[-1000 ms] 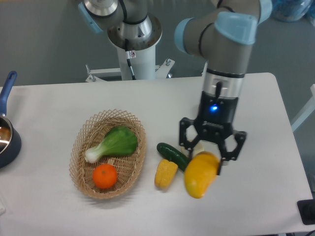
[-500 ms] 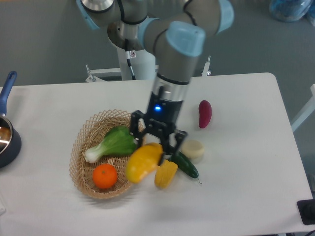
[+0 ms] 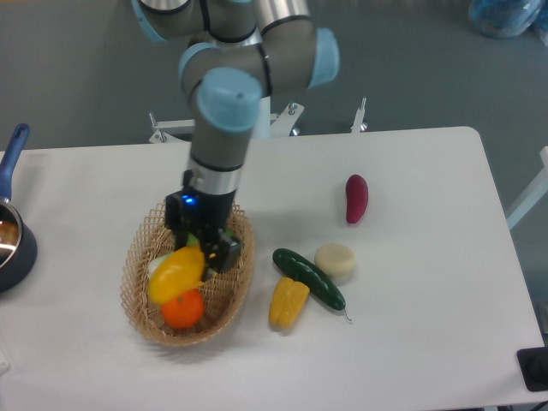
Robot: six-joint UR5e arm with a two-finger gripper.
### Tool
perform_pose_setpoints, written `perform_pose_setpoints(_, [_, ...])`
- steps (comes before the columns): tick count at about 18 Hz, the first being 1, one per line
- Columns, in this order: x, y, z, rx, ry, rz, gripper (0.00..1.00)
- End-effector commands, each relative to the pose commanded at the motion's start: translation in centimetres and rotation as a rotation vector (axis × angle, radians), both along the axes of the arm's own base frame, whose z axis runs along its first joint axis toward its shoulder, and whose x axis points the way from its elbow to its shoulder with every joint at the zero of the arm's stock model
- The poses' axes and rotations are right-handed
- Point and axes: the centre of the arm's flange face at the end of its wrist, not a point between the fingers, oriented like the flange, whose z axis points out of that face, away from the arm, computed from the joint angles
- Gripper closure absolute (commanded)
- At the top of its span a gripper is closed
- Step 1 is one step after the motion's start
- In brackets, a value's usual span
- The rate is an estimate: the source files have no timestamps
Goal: Place the mango in the basket
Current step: 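Lower the mango into the basket beside the orange and open the gripper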
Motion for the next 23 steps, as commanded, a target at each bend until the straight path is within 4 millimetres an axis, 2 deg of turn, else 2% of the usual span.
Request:
perform_pose_setpoints(5, [1.5,0.8,-2.6,-0.04,-0.031,-0.026,0.53])
perform_pose_setpoints(9, [1.8,1.2,-3.6,-0.053,-0.041,-0.033,0.5])
perform_pose_setpoints(10, [1.9,1.3,-3.9,-0.056,-0.043,-0.037,0.46])
perform_pose_setpoints(14, [1.8,1.4,-4.1,-0.058,-0.044,-0.039,0.43])
perform_pose_setpoints(16, [1.7,1.6,-4.3,-0.058,-0.044,-0.04,0.35])
perform_pose_setpoints(18, [1.6,1.7,-4.3,-0.056,-0.041,-0.046,0.05])
perform_pose_setpoints(19, [1.6,1.7,-4.3,-0.056,-0.041,-0.044,0.01])
perform_pose_setpoints(23, [1.6,1.8,-3.8,-0.049,-0.036,-0.044,0.0])
